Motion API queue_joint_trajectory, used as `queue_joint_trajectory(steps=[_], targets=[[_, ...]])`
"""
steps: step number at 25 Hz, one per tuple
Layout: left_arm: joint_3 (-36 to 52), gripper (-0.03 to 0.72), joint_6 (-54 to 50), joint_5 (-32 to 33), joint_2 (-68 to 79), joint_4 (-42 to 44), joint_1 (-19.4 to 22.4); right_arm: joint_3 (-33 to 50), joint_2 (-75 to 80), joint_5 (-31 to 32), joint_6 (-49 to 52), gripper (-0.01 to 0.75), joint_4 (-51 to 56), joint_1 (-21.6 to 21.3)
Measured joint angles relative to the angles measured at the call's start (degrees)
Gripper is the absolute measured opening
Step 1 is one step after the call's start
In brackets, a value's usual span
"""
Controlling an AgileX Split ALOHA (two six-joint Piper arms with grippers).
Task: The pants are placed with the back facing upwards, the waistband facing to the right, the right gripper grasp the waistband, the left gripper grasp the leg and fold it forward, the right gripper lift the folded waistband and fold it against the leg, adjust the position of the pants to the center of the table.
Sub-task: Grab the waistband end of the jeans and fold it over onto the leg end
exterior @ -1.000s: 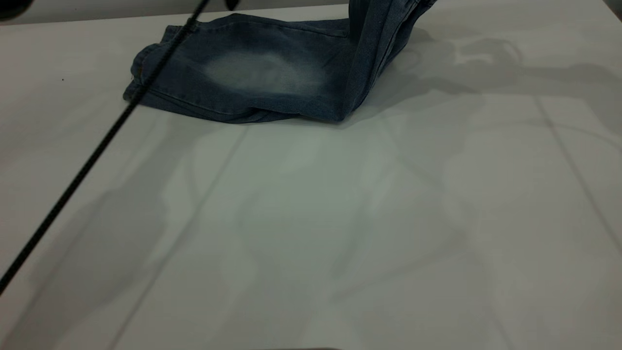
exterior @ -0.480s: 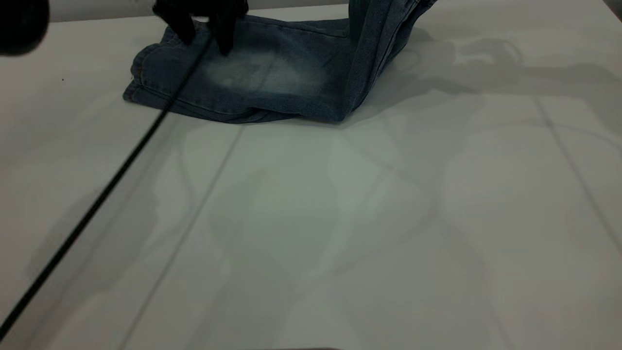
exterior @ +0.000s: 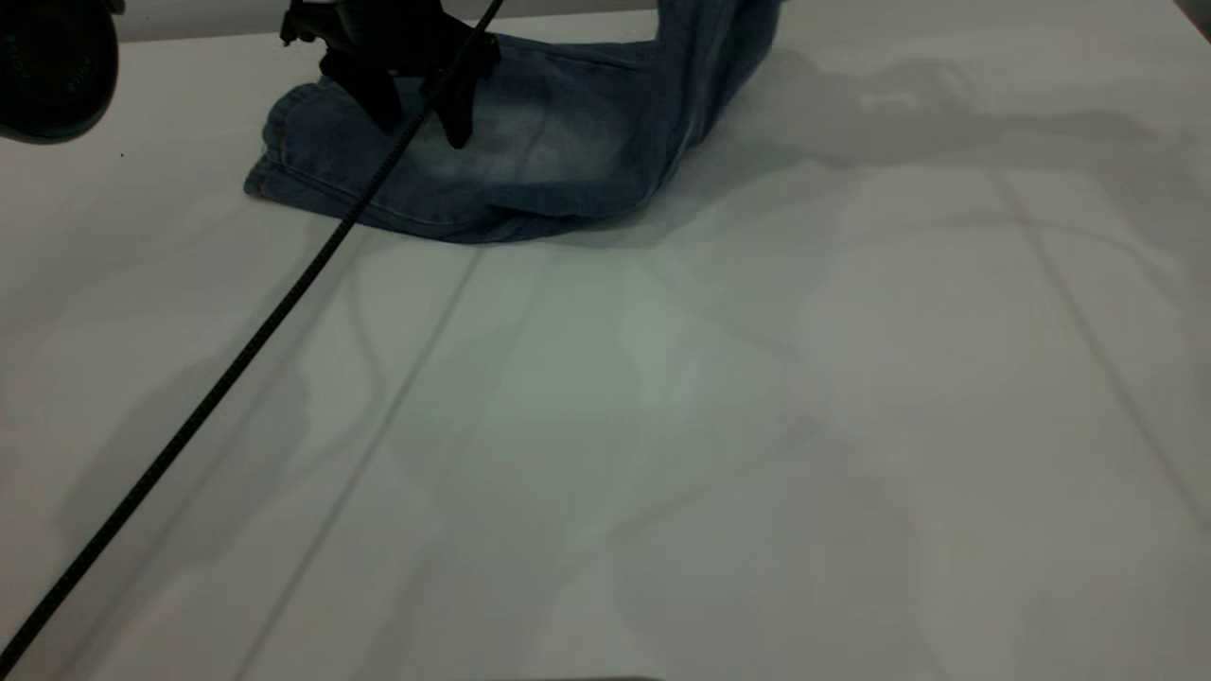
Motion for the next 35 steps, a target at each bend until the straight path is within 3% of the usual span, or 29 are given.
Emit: queue_joint_trajectory(steps=[7,18,24,29,35], targets=[[-0.1,0.516,1.6,0.0,0.0,-8.0,0.0,-2.9,0.0,1.0,1.2,0.065,-0.8,7.2],[0.0,0.516,1.9,0.0,-3.3,-3.5,0.0,-3.0,0.0,-0.9,2.1,0.066,-0.8,7.7],[0.0,0.516,2.0,0.0,-12.9,0.0,2.5,-3.0,0.0,-3.2,2.1,0.066,-0.8,8.1],[0.0,0.516,2.0,0.0,-20.2,0.6,4.9,-3.0,0.1,-7.5,0.1,0.066,-0.7,11.2],[0.0,0.516,2.2,0.0,-26.8,0.8,5.1,-3.0,2.9,-16.6,-4.8,0.066,2.0,17.1]])
